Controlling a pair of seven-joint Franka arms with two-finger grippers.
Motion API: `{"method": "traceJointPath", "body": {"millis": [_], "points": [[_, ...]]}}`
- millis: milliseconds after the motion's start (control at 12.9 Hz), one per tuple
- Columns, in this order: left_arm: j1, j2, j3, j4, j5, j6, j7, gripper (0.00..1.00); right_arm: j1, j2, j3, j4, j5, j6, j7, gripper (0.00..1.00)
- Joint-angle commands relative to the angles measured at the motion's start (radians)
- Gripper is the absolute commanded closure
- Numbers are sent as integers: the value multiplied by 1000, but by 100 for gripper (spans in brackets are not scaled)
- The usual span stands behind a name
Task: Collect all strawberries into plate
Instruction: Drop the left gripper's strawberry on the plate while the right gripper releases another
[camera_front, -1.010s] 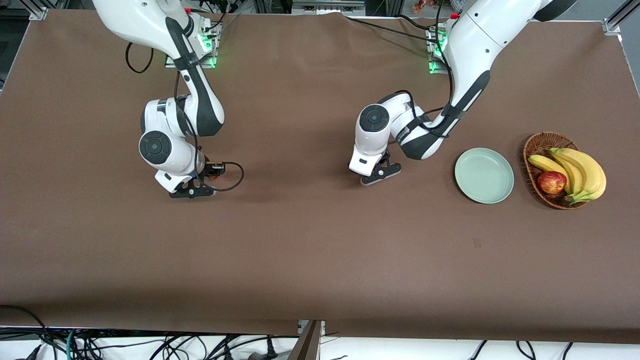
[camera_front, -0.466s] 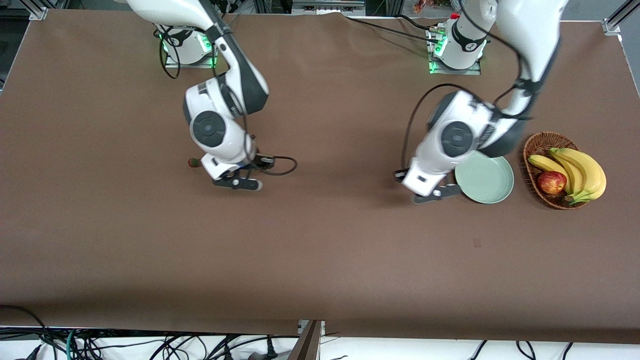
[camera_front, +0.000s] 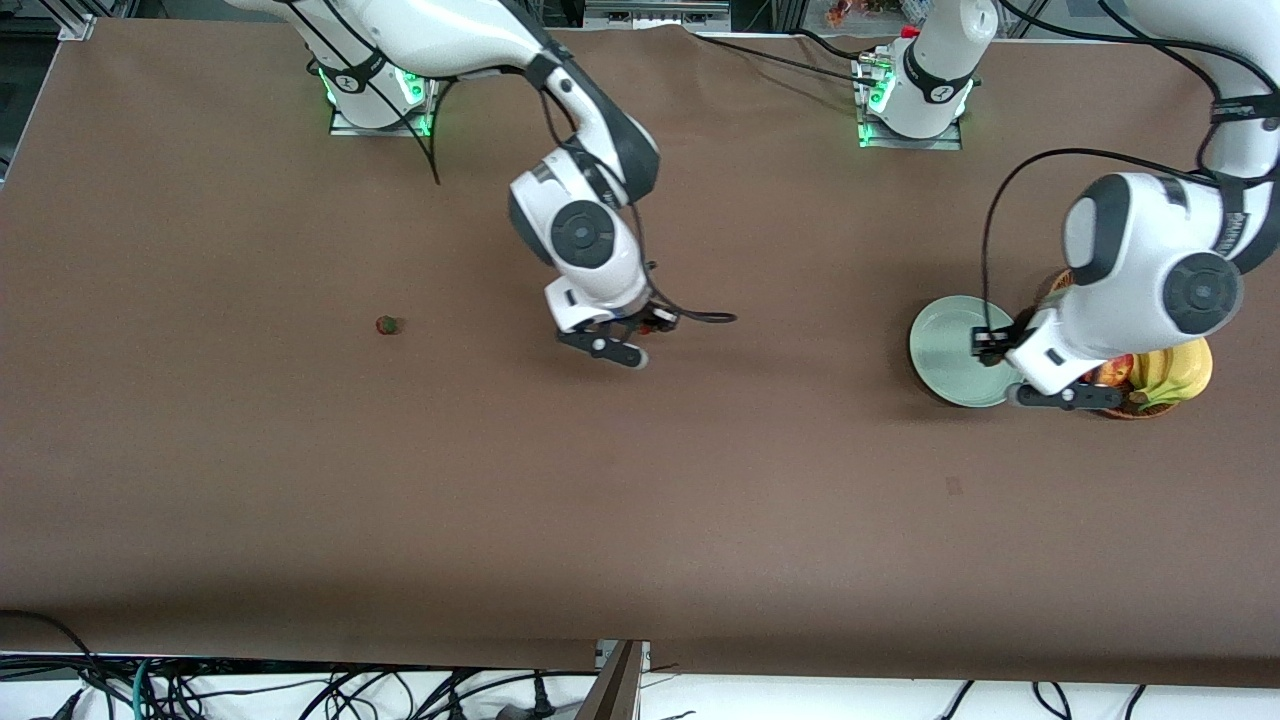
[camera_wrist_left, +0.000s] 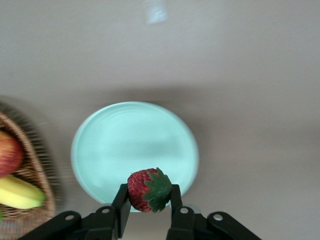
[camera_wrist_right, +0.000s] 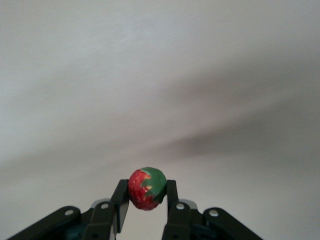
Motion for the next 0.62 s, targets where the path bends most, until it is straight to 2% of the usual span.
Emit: {"method": "traceJointPath", "body": {"millis": [0, 78, 233, 388, 466, 544], "points": [[-14, -13, 92, -125, -30, 144, 192, 84, 79, 126, -3, 101, 6, 172, 163, 75], [-14, -10, 121, -184, -31, 236, 234, 84, 104, 150, -3, 108, 4, 230, 211, 73], [-12, 15, 125, -262, -34, 369, 245, 84, 139, 186, -5, 124, 4, 309, 289, 68], [-12, 41, 123, -270, -34, 396, 245, 83, 150, 195, -5, 124, 3, 337, 306, 64], [-14, 52, 123, -273, -34, 417, 245, 80, 152, 193, -5, 122, 0, 335, 305, 58], [-14, 59, 123, -278, -34, 425, 245, 77, 152, 187, -6, 122, -3, 329, 302, 48]]}}
